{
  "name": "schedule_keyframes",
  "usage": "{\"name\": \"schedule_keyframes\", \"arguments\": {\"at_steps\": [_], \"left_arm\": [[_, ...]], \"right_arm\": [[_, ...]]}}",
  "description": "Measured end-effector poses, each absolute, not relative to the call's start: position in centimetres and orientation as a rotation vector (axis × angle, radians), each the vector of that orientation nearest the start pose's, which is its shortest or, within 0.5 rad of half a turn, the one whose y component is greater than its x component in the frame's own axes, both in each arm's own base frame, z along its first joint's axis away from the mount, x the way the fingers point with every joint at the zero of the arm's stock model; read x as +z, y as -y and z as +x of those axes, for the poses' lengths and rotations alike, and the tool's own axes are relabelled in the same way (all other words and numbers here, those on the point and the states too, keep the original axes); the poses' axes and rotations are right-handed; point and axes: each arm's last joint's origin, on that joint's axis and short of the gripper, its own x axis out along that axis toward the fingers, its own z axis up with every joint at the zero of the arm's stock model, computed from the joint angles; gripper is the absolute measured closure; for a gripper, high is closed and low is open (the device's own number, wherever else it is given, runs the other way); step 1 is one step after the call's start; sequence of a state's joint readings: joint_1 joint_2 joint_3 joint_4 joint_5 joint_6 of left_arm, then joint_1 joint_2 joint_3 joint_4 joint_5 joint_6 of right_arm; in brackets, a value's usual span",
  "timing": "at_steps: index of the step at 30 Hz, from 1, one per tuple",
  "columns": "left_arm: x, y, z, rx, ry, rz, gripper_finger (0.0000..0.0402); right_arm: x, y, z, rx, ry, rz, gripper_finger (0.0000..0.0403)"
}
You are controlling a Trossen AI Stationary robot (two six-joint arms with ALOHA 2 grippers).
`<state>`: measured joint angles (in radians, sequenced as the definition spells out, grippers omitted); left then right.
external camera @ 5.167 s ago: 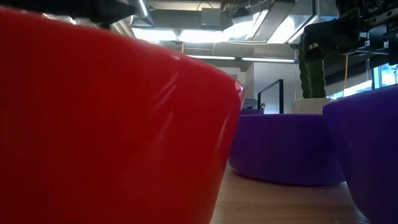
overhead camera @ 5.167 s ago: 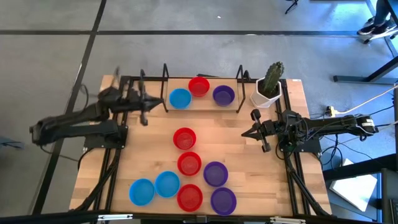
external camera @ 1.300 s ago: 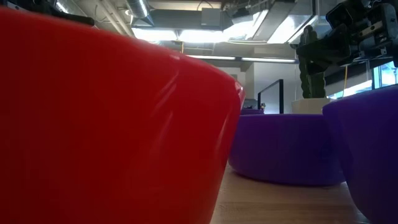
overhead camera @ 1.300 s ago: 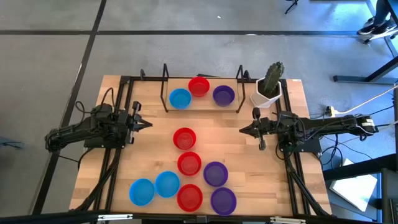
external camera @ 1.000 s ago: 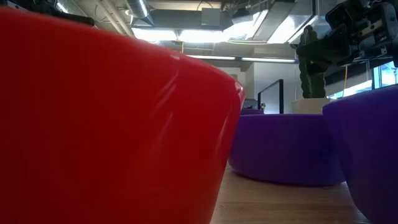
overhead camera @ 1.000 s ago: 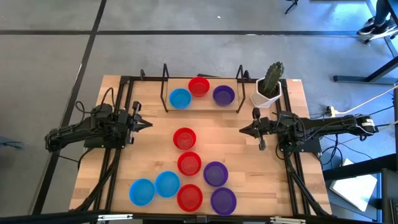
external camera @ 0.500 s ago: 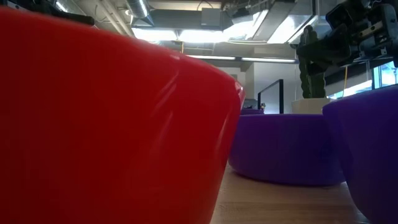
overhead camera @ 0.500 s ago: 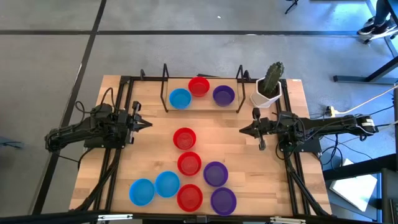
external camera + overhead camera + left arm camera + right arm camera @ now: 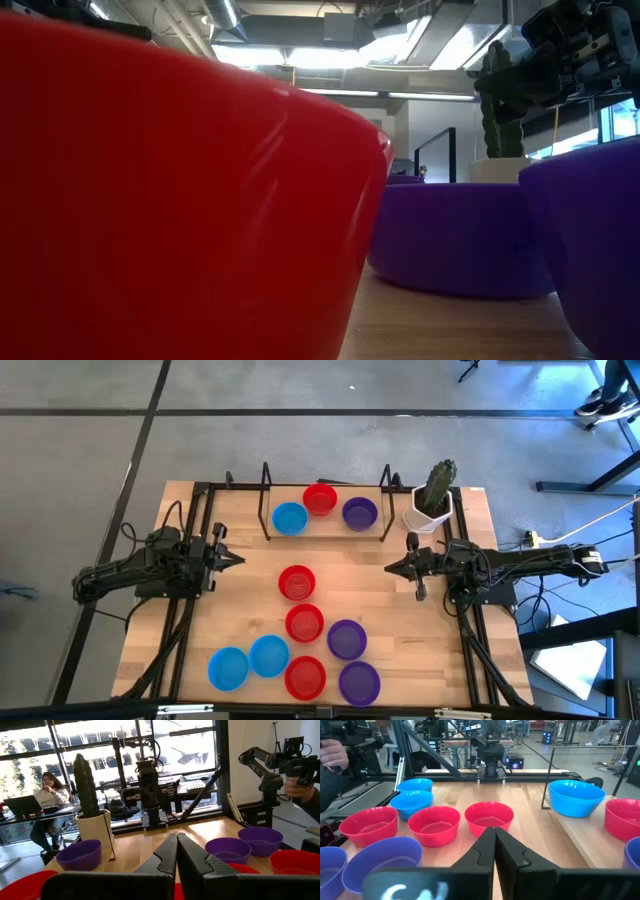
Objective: Pick & Place Mini bowls
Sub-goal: Stack the red bowl on top of the red bowl on the shelf
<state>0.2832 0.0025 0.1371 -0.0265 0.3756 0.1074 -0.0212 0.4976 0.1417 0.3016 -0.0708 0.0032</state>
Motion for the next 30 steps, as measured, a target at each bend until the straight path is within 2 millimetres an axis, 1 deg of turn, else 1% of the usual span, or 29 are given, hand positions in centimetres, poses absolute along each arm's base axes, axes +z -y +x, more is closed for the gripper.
{"name": "schedule_keyframes", "arguments": {"at_steps": [6,15,24,30], "left_arm": [[20.68,-1.35,8.44,-0.087,0.108,0.145,0.04],[20.68,-1.35,8.44,-0.087,0.107,0.137,0.0391],[20.67,-1.35,8.44,-0.087,0.107,0.135,0.0398],[20.67,-1.35,8.45,-0.087,0.107,0.135,0.0393]], "right_arm": [[19.52,0.08,13.51,0.05,-0.054,-0.009,0.0393],[19.51,0.08,13.51,0.05,-0.054,-0.017,0.0393],[19.51,0.08,13.51,0.051,-0.054,-0.009,0.0393],[19.51,0.08,13.51,0.05,-0.054,-0.008,0.0393]]}}
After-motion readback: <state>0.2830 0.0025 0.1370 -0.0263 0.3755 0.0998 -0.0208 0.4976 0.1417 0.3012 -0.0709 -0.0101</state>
